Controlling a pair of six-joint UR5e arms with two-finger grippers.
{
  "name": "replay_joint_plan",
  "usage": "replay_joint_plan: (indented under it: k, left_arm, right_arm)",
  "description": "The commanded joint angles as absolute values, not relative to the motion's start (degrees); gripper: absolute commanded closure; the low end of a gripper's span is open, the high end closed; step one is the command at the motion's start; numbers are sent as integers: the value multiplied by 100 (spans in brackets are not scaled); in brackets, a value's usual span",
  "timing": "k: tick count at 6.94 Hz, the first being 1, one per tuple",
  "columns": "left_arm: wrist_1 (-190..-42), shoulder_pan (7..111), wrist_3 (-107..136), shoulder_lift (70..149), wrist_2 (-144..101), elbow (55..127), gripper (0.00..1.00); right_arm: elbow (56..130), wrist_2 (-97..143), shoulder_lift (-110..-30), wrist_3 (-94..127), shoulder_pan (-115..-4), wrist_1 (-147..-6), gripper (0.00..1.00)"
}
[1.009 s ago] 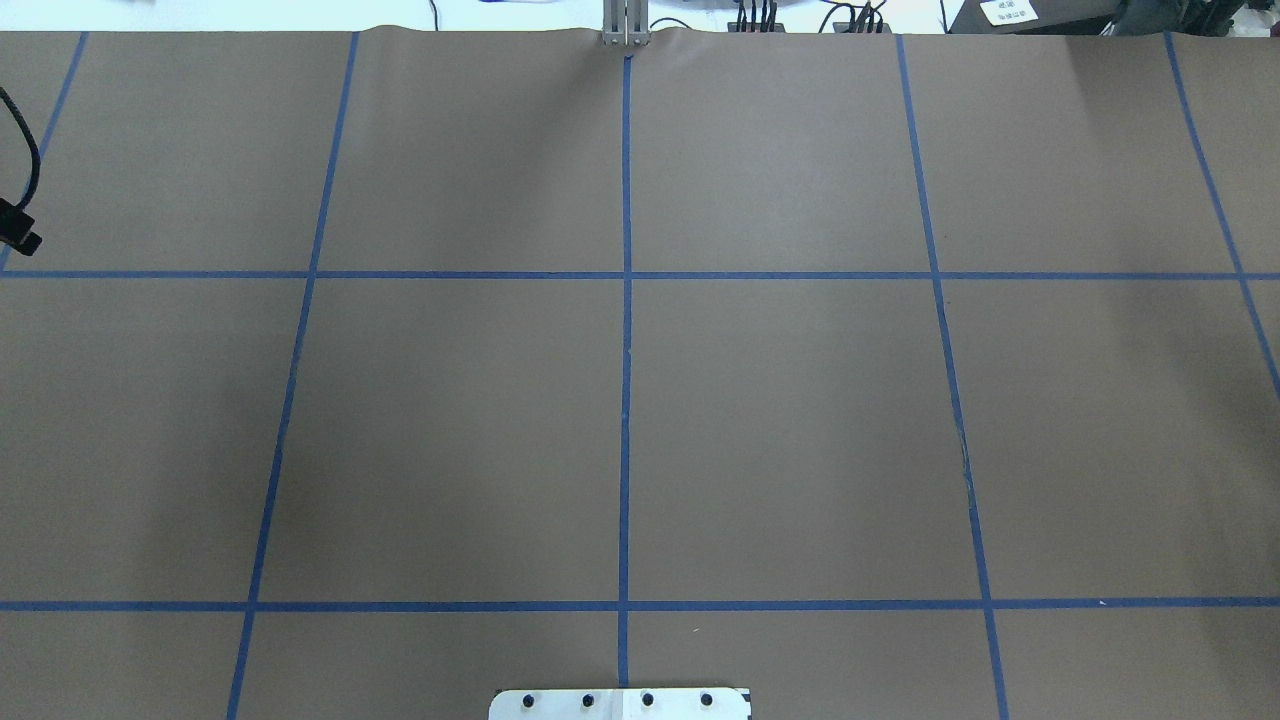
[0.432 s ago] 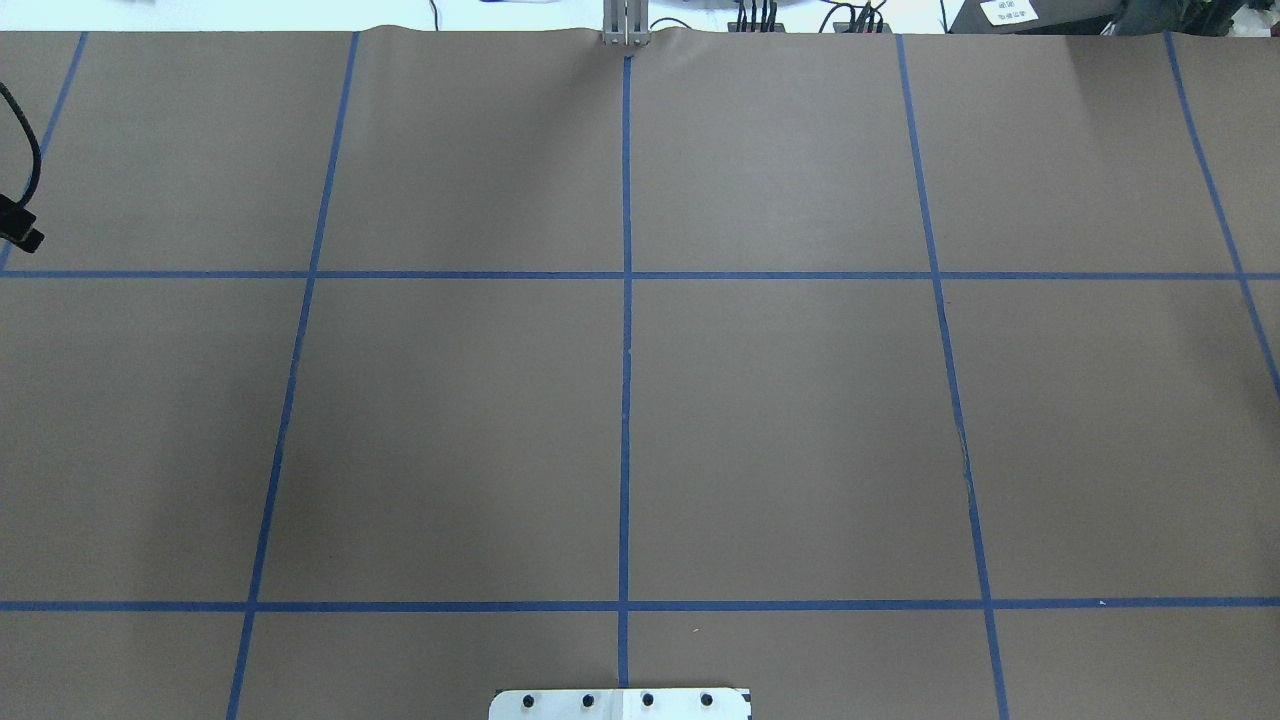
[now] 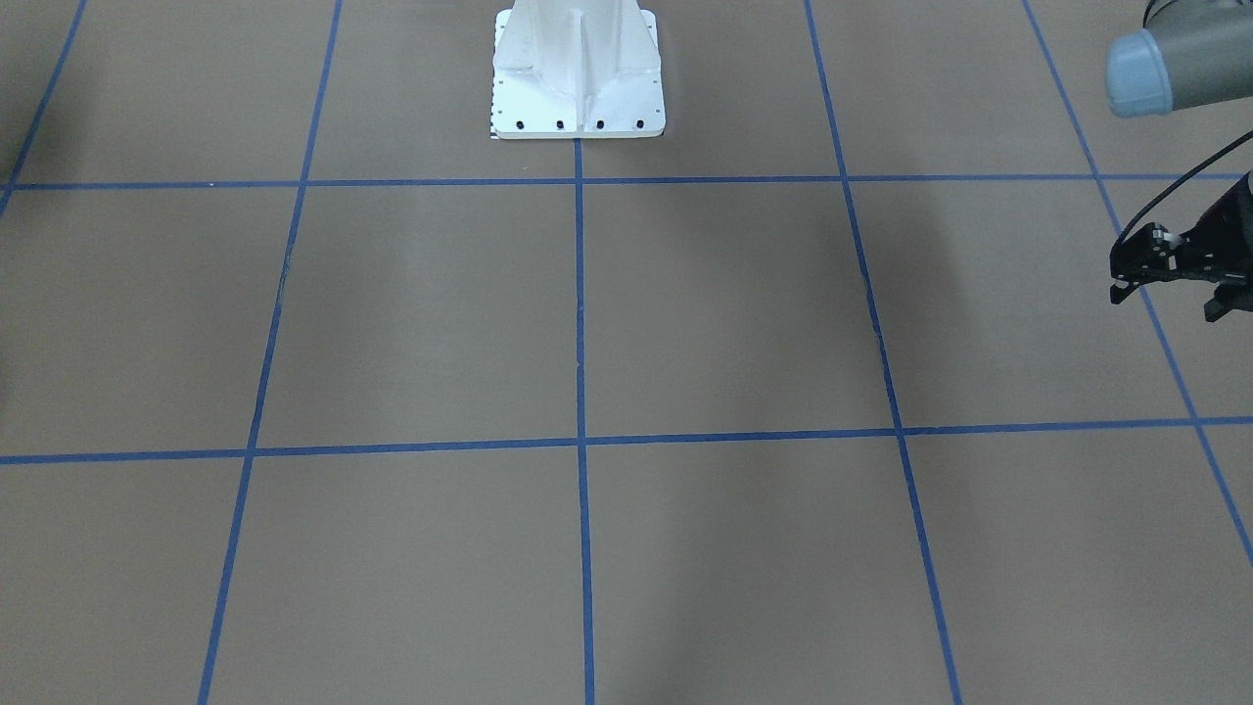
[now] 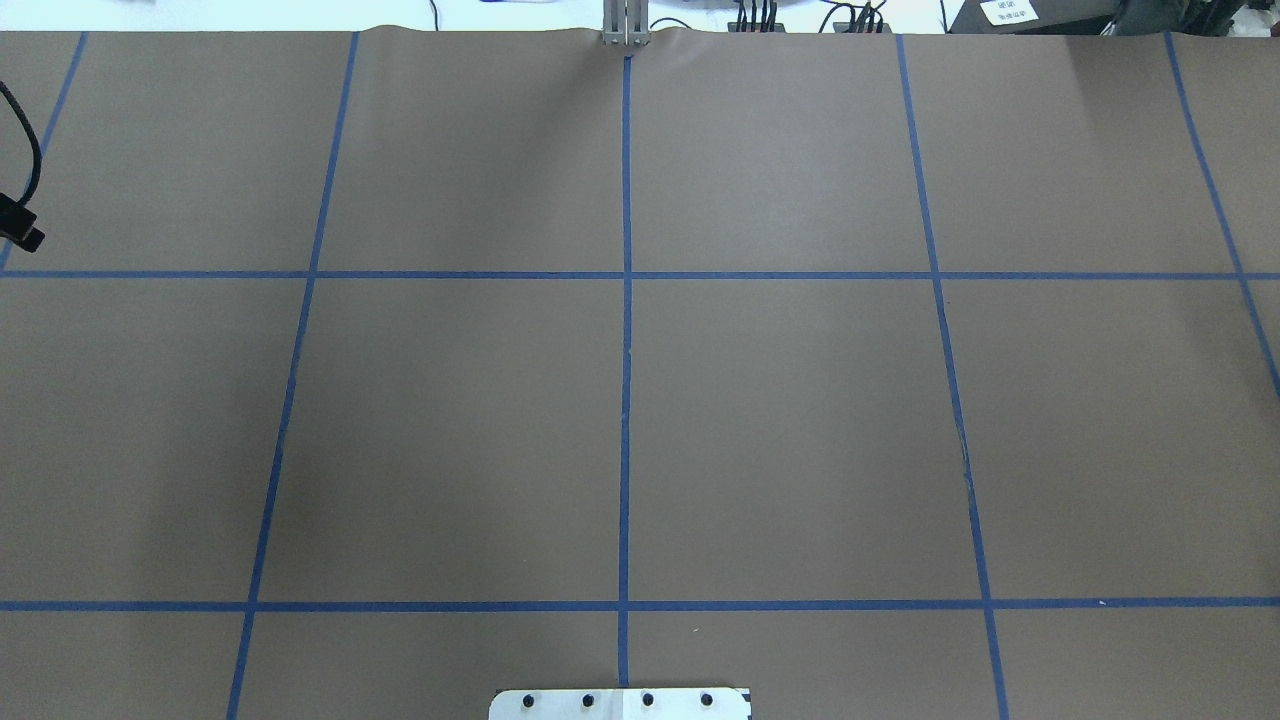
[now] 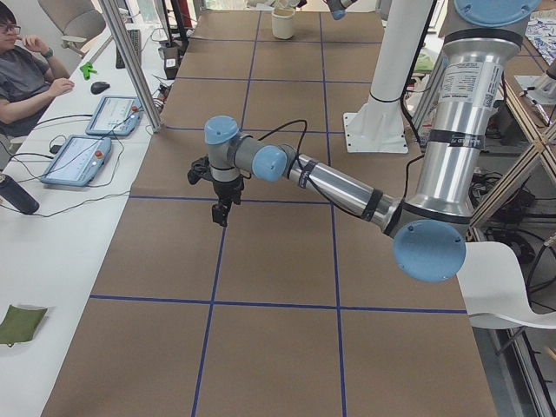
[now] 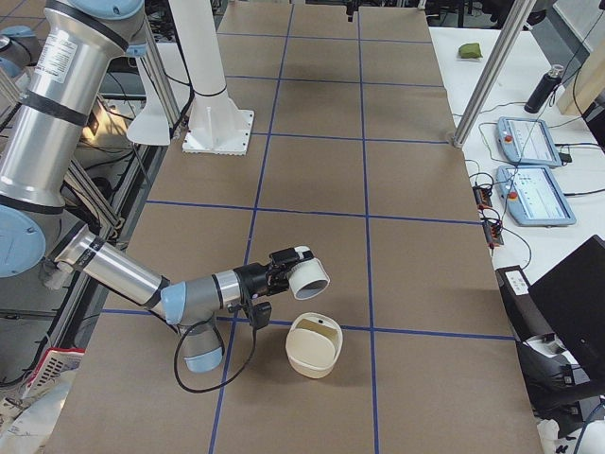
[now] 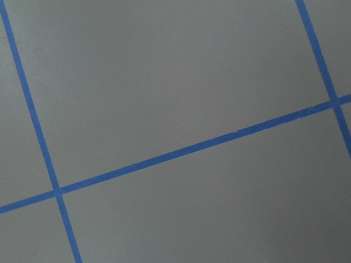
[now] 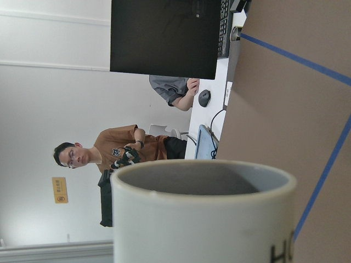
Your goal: Left arm hands cup to right arm to dump lemon
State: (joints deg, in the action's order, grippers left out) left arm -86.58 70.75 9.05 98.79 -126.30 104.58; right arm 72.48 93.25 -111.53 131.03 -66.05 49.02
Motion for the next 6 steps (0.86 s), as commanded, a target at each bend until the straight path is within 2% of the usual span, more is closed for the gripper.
replay_joint_plan:
  k: [1,4,6]
  left_arm:
    - [-8657,7075,905,9879,-12630,10468,0]
    - [-8657,7084,905,9861,-12639,10477,0]
    - [-8657,7093,905,9861,-12639,10494,0]
  right_arm:
    - [7233,9116,-11074,14181,-6802,5001,83]
    - [6848,8464,-11004,15413,-6803,5728,82]
    - [6794,7993,-10891,16358,-6803,5801,77]
